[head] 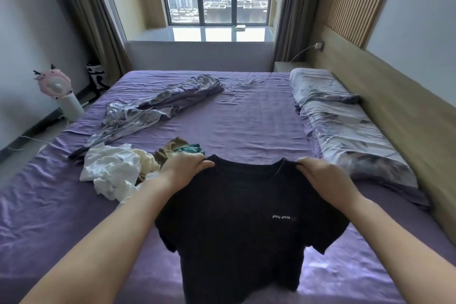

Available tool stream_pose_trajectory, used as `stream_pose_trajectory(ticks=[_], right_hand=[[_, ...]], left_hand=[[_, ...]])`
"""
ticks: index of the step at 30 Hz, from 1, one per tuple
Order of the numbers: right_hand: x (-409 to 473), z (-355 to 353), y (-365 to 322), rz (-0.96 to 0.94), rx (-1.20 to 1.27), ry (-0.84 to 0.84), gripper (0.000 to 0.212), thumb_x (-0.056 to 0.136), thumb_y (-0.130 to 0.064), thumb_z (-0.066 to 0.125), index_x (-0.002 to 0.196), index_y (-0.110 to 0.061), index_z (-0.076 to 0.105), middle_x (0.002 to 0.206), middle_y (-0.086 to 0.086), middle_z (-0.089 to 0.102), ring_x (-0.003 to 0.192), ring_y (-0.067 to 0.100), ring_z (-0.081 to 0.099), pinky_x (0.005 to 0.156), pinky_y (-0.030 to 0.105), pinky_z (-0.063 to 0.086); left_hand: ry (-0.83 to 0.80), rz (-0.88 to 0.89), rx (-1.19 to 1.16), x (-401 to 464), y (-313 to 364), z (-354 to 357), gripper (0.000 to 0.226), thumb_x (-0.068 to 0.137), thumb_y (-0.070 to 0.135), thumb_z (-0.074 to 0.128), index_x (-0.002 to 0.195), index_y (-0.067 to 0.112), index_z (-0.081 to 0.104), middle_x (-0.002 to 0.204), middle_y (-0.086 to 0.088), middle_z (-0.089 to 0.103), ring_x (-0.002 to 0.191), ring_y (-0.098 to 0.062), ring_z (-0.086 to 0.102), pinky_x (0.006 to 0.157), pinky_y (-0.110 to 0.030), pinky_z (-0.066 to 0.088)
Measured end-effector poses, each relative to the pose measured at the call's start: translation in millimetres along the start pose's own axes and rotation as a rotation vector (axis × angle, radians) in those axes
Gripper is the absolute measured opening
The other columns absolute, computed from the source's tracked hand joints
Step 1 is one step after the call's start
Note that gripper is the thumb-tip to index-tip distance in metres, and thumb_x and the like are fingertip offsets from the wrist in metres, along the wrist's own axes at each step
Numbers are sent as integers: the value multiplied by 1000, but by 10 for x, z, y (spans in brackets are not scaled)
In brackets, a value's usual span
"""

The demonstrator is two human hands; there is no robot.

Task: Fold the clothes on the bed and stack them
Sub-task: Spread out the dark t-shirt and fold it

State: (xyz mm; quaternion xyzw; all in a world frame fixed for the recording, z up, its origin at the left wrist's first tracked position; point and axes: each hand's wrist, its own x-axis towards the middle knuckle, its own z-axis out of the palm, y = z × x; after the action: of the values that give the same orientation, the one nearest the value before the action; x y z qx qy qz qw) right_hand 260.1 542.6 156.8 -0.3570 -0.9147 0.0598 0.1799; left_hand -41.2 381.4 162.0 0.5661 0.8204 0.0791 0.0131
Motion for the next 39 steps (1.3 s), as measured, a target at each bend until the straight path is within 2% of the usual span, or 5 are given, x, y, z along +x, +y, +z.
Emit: stream_pose_trajectory(ticks=[10, 16, 26, 32, 39], right_hand=[[917, 1531, 440, 256, 13, -219, 26, 96, -29, 47, 117, -20, 58, 117, -2, 64, 102, 23, 63, 78, 37, 48], [1321, 2229, 650, 440, -5, -234, 25, 97, -31, 41, 114, -19, 56, 111, 4, 60, 91, 33, 63, 67, 40, 44], [1831, 3082, 1138, 282, -315, -246, 13, 86, -18, 67, 92, -7, 64, 65, 11, 54, 36, 32, 53, 38, 29, 35], [2306, 3545, 1532, 217, -365, -207, 13, 89, -19, 64, 86, -7, 62, 65, 10, 53, 36, 31, 52, 41, 26, 30], [2188, 4285, 1743, 255, -261, -451, 46, 95, -41, 43, 136, -19, 39, 125, 5, 54, 109, 28, 54, 86, 38, 40]], left_hand=[[-167, -5, -61, 1322, -437, 1346, 34, 96, 47, 42, 79, 18, 41, 81, -2, 60, 82, -24, 61, 65, -31, 35], [-232, -47, -188, 2058, -629, 2127, 23, 98, 34, 42, 102, 14, 54, 101, -6, 60, 86, -29, 60, 72, -40, 48], [-149, -69, -50, 2768, -793, 3047, 26, 99, 34, 39, 112, 19, 56, 99, -6, 60, 86, -31, 60, 62, -35, 41], [-92, -90, 78, 3281, -847, 3437, 27, 100, 33, 39, 114, 18, 56, 98, -7, 59, 87, -32, 59, 59, -33, 31], [-88, -68, 116, 3159, -618, 4008, 49, 81, 17, 66, 129, 16, 54, 130, -12, 53, 121, -34, 47, 101, -48, 35]])
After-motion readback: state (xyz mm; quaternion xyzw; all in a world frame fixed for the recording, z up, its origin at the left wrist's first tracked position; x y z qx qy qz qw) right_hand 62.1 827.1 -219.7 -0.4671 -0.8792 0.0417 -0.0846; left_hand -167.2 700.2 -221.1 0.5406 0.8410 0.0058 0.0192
